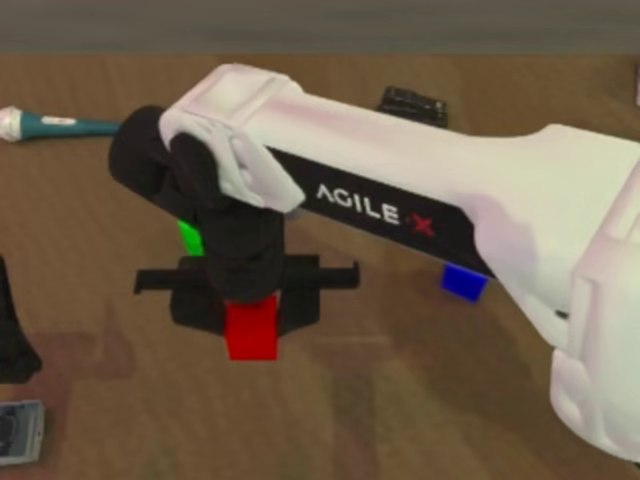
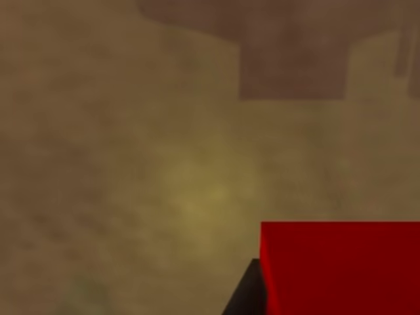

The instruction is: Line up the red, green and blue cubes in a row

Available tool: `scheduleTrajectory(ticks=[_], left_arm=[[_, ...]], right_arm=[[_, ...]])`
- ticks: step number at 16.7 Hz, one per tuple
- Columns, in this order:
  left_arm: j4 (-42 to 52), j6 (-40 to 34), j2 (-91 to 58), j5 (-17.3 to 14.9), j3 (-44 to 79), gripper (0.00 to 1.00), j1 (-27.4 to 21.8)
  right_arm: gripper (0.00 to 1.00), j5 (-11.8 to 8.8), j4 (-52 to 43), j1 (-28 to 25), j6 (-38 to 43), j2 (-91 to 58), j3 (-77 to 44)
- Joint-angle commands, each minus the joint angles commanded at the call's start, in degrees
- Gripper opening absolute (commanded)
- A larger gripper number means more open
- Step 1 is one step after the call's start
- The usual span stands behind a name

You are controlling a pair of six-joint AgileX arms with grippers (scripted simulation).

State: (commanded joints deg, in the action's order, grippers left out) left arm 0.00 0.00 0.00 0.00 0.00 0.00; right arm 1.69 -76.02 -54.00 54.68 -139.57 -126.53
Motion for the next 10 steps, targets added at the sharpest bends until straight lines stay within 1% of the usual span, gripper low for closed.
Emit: scheduleTrajectory(ticks=[6, 8, 10], left_arm=[[0.0, 0.0, 0.0, 0.0, 0.0, 1.00, 0.0], [0.0, 0.0, 0.0, 0.0, 0.0, 1.00, 0.0], [0.0, 0.0, 0.0, 0.0, 0.0, 1.00, 0.0]], right_arm=[[0.00, -0.1, 0.3, -0.3, 0.6, 0.0, 0.2], [0.00, 0.0, 2.5, -0.3, 0.6, -0.3, 2.3], [0.00, 0.0, 6.6, -0.2, 0.8, -0.9, 5.5]])
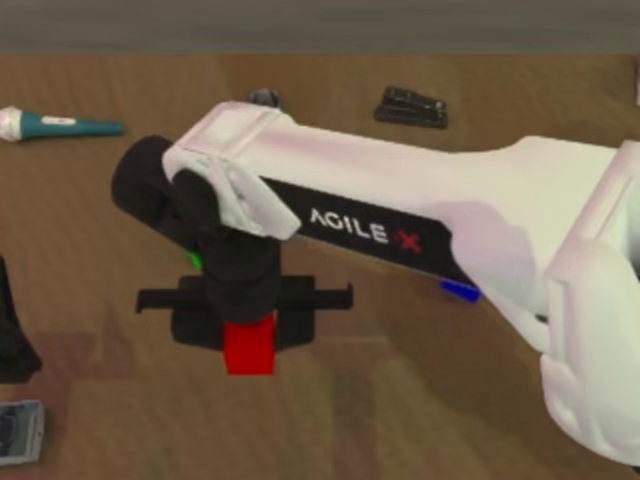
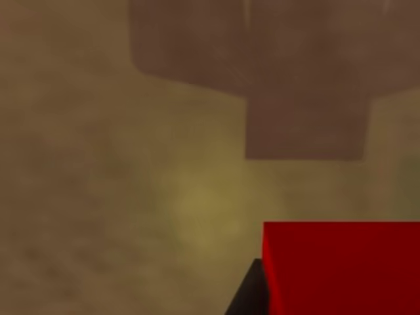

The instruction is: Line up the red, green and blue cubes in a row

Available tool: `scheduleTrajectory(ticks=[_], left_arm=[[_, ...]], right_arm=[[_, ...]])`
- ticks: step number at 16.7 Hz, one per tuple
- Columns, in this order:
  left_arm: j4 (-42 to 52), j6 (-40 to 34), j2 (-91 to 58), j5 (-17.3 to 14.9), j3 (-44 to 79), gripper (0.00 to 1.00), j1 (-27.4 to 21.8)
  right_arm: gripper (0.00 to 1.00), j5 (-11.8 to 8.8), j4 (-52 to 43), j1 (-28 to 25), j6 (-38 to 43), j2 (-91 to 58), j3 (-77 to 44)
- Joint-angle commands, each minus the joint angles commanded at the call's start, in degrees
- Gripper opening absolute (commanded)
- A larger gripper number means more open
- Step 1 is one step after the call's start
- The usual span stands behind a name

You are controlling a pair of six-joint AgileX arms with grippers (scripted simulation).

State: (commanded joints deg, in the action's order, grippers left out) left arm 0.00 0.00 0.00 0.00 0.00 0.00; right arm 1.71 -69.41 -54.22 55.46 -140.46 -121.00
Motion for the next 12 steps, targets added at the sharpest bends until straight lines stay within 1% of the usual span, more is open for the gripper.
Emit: scheduleTrajectory(ticks=[2, 4, 8, 12], left_arm=[[0.0, 0.0, 0.0, 0.0, 0.0, 1.00, 0.0], [0.0, 0.0, 0.0, 0.0, 0.0, 1.00, 0.0], [0.0, 0.0, 0.0, 0.0, 0.0, 1.00, 0.0], [0.0, 0.0, 0.0, 0.0, 0.0, 1.00, 0.0]], right_arm=[[0.00, 0.0, 4.6, -0.2, 0.0, -0.7, 3.5], [0.00, 0.0, 7.1, -0.4, 0.0, -1.2, 5.8], [0.00, 0.1, 7.4, -0.4, 0.0, -1.4, 6.1], [0.30, 0.1, 7.4, -0.4, 0.0, -1.4, 6.1]])
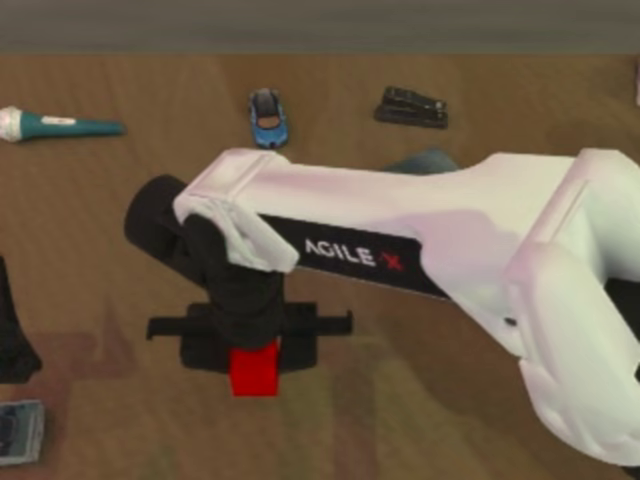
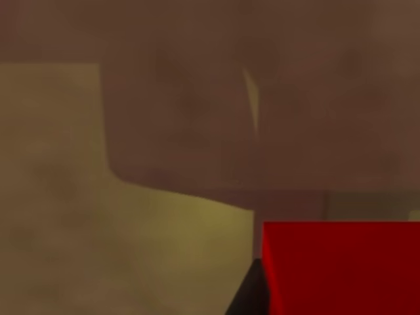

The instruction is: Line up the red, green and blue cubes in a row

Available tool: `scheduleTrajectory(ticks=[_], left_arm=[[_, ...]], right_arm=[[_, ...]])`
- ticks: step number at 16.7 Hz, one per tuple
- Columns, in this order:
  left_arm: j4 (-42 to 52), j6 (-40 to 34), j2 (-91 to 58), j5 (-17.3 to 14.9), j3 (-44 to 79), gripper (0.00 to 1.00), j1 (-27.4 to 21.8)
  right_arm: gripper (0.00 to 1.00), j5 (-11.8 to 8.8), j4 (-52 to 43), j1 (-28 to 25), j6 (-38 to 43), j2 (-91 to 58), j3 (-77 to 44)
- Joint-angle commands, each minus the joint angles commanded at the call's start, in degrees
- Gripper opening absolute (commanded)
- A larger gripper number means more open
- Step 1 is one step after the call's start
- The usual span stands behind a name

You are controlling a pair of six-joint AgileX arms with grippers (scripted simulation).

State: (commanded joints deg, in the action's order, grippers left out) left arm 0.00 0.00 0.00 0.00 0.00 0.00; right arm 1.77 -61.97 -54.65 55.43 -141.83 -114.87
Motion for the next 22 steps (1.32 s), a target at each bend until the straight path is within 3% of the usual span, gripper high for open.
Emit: scheduleTrajectory(ticks=[9, 19, 22], left_arm=[[0.0, 0.0, 0.0, 0.0, 0.0, 1.00, 0.0], [0.0, 0.0, 0.0, 0.0, 0.0, 1.00, 0.0], [0.0, 0.0, 0.0, 0.0, 0.0, 1.00, 0.0]], right_arm=[[0.98, 0.0, 0.0, 0.0, 0.0, 0.0, 0.0], [1.00, 0.0, -0.2, 0.1, 0.0, 0.0, -0.2], [1.00, 0.0, -4.3, 0.0, 0.3, 0.7, -3.7]])
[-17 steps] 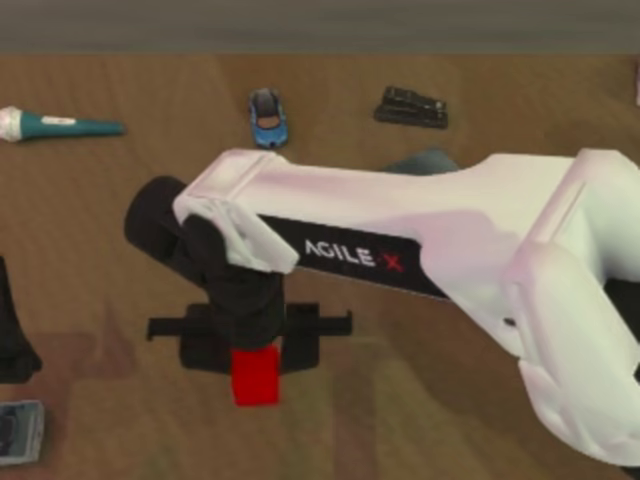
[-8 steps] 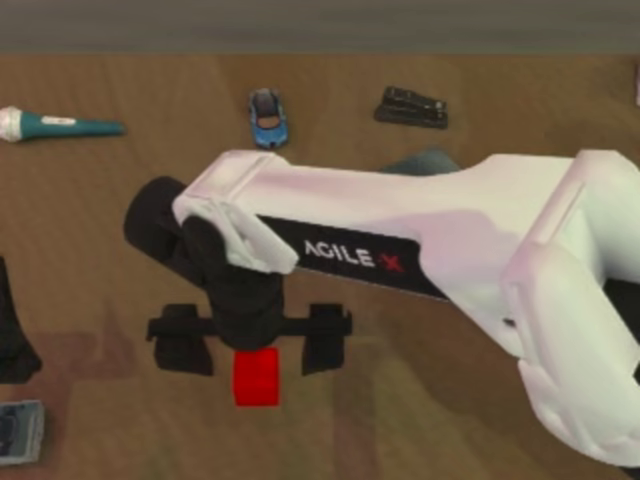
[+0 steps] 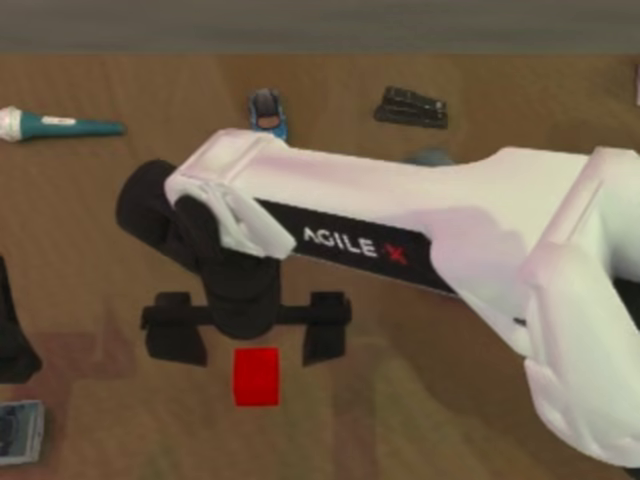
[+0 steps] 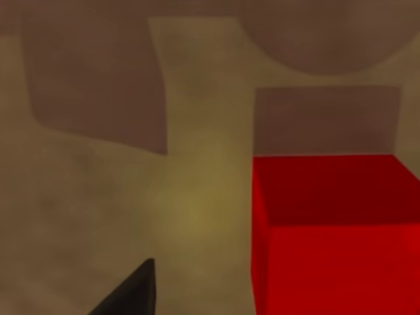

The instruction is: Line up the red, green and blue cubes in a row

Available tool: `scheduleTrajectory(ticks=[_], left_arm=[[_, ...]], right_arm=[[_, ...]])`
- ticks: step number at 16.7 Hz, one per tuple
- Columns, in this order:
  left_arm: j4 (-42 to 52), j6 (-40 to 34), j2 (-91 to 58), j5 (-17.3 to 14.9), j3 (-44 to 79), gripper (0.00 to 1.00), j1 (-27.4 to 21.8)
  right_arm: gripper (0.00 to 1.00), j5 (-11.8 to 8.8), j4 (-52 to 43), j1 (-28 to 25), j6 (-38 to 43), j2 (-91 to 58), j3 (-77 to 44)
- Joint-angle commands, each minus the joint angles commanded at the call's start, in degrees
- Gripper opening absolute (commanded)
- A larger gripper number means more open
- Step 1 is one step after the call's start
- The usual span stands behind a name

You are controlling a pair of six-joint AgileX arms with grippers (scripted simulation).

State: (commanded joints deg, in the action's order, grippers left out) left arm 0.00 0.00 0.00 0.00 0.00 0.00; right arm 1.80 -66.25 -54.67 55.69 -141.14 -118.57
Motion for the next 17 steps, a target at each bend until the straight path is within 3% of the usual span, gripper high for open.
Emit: scheduleTrajectory(ticks=[5, 11, 17], left_arm=[[0.0, 0.0, 0.0, 0.0, 0.0, 1.00, 0.0], [0.3, 0.2, -0.5, 0.0, 0.5, 1.00, -0.1], [8.4, 4.9, -15.1, -0.1, 12.4, 1.00, -1.9]], right_arm=[[1.00, -0.1, -9.2, -0.5, -0.1, 1.9, -7.0], [1.00, 0.1, -9.0, 0.0, -0.5, 2.4, -6.8], [1.00, 4.1, -1.3, 6.0, -8.0, 17.5, 5.6]])
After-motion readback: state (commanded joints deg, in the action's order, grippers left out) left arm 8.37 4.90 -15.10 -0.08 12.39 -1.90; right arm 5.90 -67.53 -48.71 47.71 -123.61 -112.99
